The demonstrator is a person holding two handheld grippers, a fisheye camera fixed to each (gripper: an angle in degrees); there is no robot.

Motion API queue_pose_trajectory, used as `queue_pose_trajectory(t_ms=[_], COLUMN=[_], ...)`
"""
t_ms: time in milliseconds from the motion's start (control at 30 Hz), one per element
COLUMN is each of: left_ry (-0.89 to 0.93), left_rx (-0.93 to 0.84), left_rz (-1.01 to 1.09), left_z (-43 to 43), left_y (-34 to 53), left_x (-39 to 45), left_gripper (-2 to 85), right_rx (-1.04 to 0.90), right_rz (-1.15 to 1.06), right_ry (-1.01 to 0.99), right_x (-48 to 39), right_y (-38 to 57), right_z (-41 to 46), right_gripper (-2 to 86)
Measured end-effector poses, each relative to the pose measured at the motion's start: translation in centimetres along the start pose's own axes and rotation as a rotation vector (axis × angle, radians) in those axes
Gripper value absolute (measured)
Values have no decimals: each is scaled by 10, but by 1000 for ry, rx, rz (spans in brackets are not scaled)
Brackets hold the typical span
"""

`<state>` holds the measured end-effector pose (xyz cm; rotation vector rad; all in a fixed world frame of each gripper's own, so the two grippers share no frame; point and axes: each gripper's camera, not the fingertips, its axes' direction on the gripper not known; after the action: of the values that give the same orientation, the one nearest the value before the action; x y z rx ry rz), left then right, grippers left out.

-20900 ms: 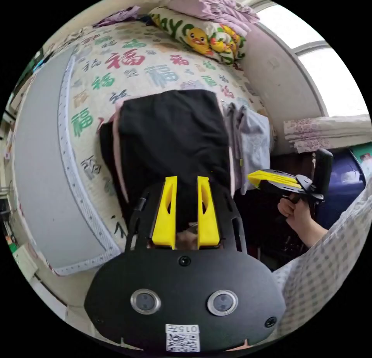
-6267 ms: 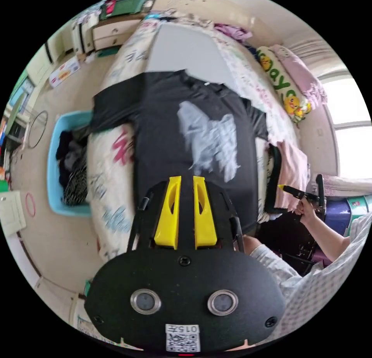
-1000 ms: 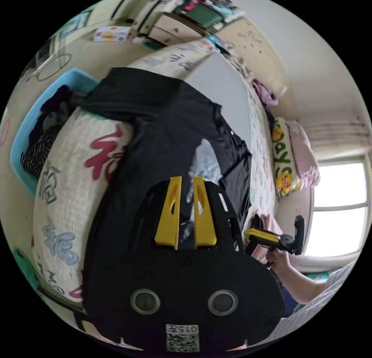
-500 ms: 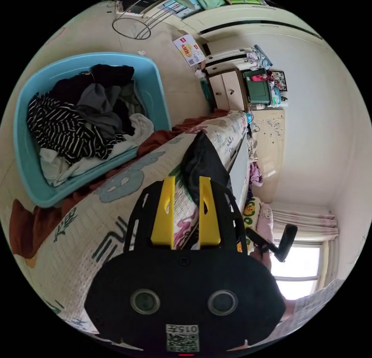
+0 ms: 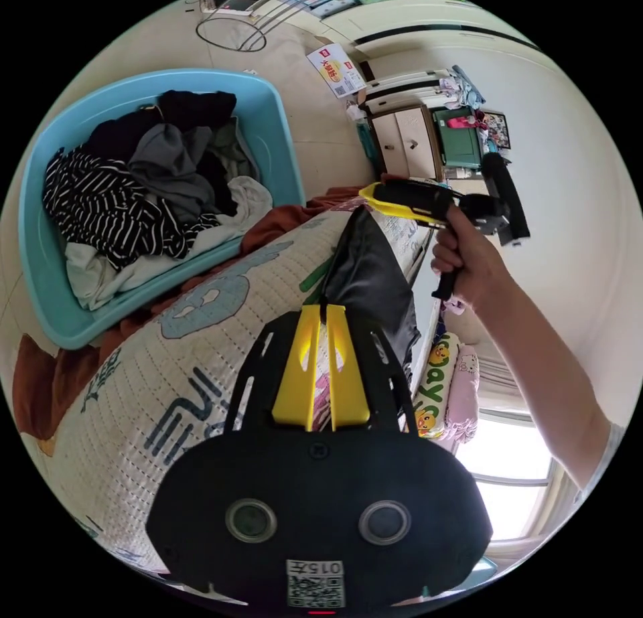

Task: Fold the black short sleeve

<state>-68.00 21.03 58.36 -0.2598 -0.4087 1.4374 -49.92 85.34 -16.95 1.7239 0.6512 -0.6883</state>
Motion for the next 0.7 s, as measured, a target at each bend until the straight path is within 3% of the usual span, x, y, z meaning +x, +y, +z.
queue_pose_trajectory(t_ms=[100,200,367,533,700], left_ry=[19,14,38,115,132], left_rx=[-12,-23,15,13,-118], left_rz=[2,5,51,213,406], left_z=[7,14,9,0,17], left_y=[-4,-10,-16,-13,5], left_x=[-7,-9,4,50,104], left_gripper=[-4,-4,-4,-3,-3], right_rx=[-137,-114,45,280,327], right_rz=[-13,-29,-11,106,293], right_ry=[54,120,10,-86,-126], right_x=[-5,-8,11,58,108], right_y=[-15,-14,21,123,238], right_z=[24,18,-33,-115,-137], right_gripper=[60,10,-4,-5,-5])
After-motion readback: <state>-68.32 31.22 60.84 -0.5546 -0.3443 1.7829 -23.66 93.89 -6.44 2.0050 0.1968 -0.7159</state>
